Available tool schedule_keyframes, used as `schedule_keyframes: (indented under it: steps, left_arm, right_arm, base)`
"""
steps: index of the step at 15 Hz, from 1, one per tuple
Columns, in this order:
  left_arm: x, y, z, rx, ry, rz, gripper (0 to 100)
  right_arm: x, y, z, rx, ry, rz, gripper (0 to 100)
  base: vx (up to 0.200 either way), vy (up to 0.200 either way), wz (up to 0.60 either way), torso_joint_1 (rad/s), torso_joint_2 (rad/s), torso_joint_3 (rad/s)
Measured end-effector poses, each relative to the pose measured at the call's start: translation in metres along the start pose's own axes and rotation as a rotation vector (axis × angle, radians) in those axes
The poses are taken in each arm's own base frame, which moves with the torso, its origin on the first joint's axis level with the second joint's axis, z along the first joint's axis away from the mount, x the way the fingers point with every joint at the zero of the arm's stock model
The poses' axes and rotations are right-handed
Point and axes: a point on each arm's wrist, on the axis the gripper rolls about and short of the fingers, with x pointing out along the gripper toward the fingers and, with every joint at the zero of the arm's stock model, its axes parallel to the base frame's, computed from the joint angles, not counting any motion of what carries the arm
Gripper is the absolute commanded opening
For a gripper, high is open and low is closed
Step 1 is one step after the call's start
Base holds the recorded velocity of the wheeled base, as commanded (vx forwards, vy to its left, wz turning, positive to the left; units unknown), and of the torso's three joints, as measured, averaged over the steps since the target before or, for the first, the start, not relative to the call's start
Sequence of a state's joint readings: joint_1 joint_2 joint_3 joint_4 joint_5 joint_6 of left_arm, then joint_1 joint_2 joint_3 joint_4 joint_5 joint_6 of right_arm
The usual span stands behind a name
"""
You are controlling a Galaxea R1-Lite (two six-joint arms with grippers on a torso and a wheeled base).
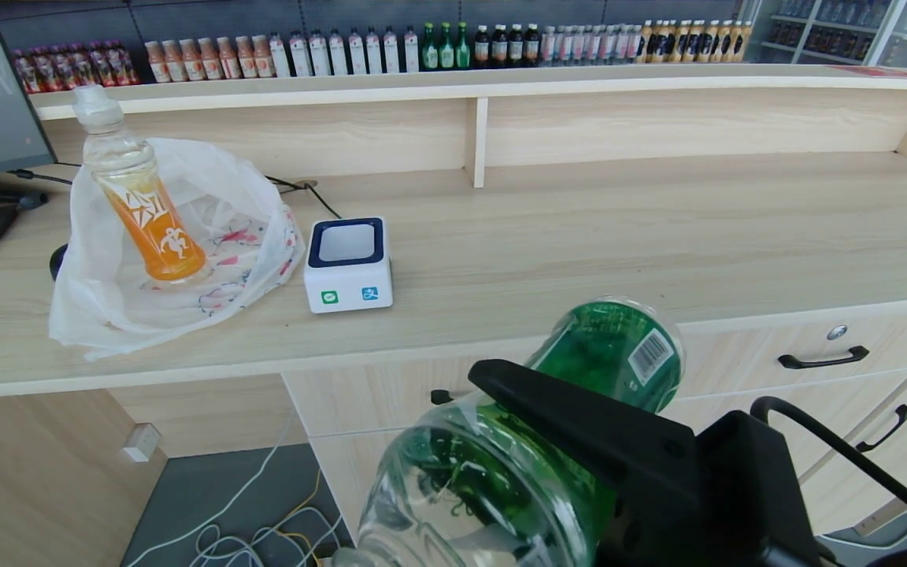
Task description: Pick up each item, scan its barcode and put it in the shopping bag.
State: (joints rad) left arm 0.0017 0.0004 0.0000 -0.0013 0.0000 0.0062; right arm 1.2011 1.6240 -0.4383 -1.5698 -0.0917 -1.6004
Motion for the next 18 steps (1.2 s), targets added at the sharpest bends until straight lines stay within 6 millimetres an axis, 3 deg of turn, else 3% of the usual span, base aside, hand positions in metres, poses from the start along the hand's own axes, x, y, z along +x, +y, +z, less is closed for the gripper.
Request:
schedule_keyframes:
  steps: [13,18]
  left_arm:
    - [0.0,0.0,0.0,0.0,0.0,0.0,100]
    - [0.0,0.0,0.0,0.0,0.0,0.0,100]
  right_arm:
    - [-0.0005,-0.0008,0.0,-0.006,-0.002,-0.002,0]
    - [-0.0033,0.0019,-0.0004,0.086,0.004,0.013,0]
  base:
    - [0.0,0.0,0.0,0.0,0.0,0.0]
    - [0.0,0.0,0.0,0.0,0.0,0.0]
